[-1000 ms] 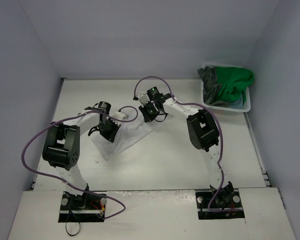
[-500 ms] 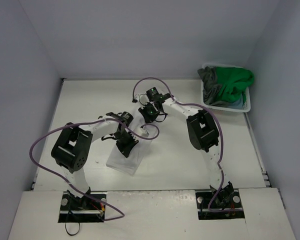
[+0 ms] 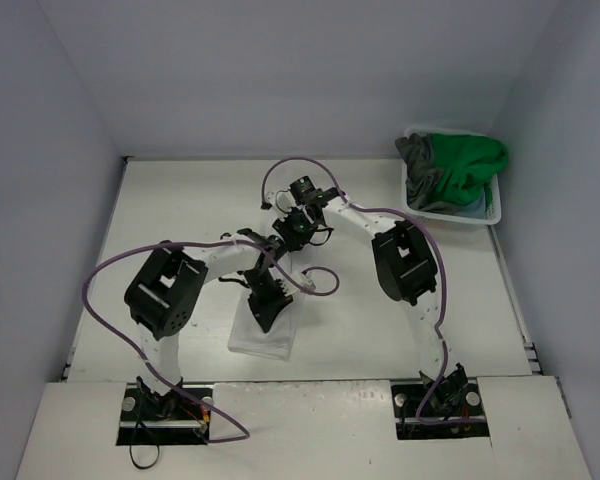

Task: Fold and stack the t-shirts
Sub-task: Rotate the tshirt 80 degrees, then grab the bottom of the folded rectangular tshirt with right arm

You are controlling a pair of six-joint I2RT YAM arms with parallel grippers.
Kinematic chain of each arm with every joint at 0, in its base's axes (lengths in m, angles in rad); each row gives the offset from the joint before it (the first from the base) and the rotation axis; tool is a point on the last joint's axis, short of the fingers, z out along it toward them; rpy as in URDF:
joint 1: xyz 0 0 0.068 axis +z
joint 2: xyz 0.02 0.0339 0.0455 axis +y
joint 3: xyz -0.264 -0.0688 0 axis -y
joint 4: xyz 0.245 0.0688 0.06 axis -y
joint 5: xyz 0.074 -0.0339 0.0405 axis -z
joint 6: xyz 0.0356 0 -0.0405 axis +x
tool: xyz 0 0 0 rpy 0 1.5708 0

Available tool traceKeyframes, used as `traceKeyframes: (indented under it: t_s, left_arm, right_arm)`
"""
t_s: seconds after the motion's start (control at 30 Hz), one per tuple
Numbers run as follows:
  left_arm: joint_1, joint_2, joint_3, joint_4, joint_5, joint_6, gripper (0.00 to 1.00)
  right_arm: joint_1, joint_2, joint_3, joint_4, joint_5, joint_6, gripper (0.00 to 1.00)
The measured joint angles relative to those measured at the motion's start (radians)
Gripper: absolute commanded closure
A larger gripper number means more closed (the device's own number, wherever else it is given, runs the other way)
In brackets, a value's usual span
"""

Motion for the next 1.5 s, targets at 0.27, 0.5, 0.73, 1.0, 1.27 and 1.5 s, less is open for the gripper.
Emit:
traceKeyframes:
  t_s: [0.27, 0.5, 0.73, 1.0, 1.27, 1.5]
  left_arm:
    - [-0.077, 0.09, 0.133, -0.064, 0.038, 0.035, 1.0]
    - [-0.07, 0.082, 0.196, -0.075, 0.022, 0.035, 1.0]
    - [-0.065, 0.051, 0.256, -0.106, 0.006, 0.035, 1.0]
    - [0.025, -0.079, 0.336, -0.136, -0.009, 0.029, 1.0]
    - [0.124, -0.148, 0.319, -0.114, -0.048, -0.018, 1.0]
    - [0.426, -0.22, 0.264, -0.005, -0.075, -0.14, 0.88]
  right_arm:
    - [0.004, 0.002, 0.011, -0.016, 0.001, 0.0, 0.64]
    - [-0.032, -0.019, -0.014, -0.023, 0.011, 0.003, 0.63]
    - [-0.116, -0.063, -0.069, -0.041, 0.02, 0.013, 0.59]
    - [-0.153, -0.151, -0.107, -0.067, 0.018, 0.026, 0.56]
    - [-0.114, -0.289, -0.203, -0.067, 0.02, 0.045, 0.55]
    - [0.145, -0.493, -0.402, -0.064, 0.151, 0.024, 0.51]
